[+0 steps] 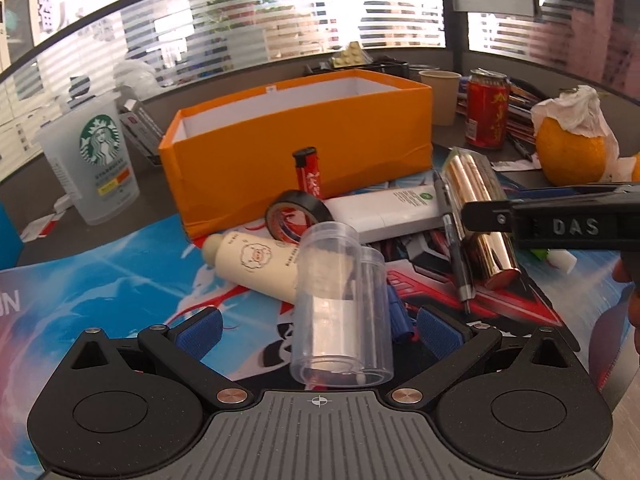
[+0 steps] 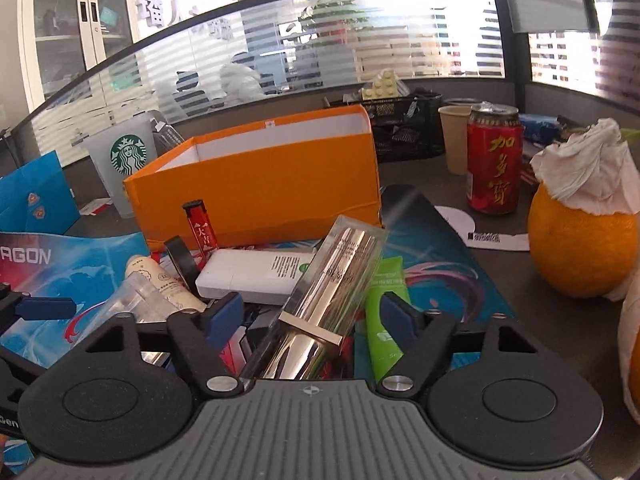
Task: Organize rigid objects
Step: 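Grasp the silver tube with the right tool while the left tool grasps the clear plastic container, then carry the silver tube and clear container over the orange box with both tools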
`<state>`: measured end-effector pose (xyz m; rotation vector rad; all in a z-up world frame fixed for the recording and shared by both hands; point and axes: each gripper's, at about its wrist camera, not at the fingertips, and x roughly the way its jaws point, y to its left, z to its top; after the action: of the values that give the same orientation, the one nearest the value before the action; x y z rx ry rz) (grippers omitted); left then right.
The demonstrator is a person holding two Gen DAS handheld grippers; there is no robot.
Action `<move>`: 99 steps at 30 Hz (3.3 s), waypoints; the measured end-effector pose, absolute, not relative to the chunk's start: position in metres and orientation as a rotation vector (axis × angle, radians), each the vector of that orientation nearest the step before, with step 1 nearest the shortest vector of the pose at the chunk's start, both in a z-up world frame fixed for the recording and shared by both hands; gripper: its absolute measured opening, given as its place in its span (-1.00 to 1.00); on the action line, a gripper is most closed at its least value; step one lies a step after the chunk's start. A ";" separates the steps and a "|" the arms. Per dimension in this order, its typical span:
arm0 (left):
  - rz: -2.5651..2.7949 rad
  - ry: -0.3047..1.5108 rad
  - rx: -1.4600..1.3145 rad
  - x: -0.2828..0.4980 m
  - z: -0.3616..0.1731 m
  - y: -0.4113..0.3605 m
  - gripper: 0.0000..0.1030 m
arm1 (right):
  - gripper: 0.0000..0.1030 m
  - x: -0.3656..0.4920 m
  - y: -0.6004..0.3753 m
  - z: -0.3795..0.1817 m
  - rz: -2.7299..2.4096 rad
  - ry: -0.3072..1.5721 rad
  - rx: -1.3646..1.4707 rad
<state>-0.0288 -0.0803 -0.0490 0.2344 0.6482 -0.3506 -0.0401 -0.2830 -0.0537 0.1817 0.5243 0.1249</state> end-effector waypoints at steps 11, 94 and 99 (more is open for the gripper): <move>-0.431 0.686 0.151 -0.016 -0.062 -0.075 0.55 | -0.09 -0.026 -0.290 -0.064 0.108 0.545 0.230; -0.387 0.616 -0.005 0.084 0.045 -0.036 0.05 | -0.32 0.058 -0.372 -0.049 0.621 0.618 1.231; -0.357 0.647 0.000 0.126 0.056 -0.045 0.05 | -0.32 0.102 -0.375 -0.027 0.627 0.611 1.226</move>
<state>0.1257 -0.0446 0.0563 -0.0003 0.6473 -0.3569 0.1022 -0.3748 -0.0270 1.2261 0.6107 0.6267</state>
